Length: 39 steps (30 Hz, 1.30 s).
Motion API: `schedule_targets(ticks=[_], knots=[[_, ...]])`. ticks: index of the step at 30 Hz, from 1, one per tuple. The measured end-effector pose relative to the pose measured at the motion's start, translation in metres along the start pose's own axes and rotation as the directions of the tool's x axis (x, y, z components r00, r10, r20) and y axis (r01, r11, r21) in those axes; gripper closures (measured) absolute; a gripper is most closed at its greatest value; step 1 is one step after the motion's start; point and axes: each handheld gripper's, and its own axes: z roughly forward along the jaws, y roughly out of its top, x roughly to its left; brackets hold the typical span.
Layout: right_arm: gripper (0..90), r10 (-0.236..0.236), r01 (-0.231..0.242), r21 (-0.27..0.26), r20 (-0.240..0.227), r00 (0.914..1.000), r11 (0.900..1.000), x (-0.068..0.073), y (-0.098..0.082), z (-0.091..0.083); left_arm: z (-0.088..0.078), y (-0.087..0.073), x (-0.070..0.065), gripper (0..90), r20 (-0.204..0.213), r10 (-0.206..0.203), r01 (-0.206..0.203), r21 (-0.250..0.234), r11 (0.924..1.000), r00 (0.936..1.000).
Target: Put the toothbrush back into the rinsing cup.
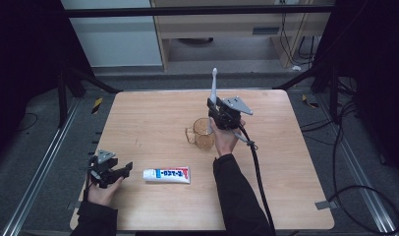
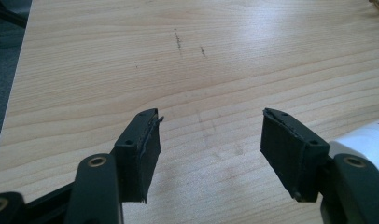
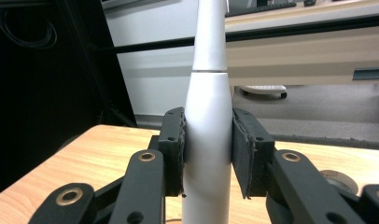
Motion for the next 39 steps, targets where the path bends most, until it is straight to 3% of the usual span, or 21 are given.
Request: schedule_targets(ticks=[14, 26, 39], knots=[[66.8, -0.039, 0.039, 0.054, 0.002, 0.9992, 0.998, 0.005, -0.011, 0.003, 0.000, 0.000, 0.000, 36.9, 0.001, -0.001, 0.001, -0.002, 1.0000, 1.0000], [66.9, -0.025, 0.024, 0.085, 0.002, 0.9997, 0.996, 0.001, -0.018, 0.001, 0.000, 0.000, 0.000, 36.8, -0.001, 0.001, -0.001, 0.000, 1.0000, 1.0000], [66.8, -0.044, 0.045, 0.127, -0.010, 0.9990, 0.991, 0.002, -0.033, -0.002, 0.000, 0.000, -0.001, 36.8, -0.001, 0.003, -0.003, 0.000, 1.0000, 1.0000]])
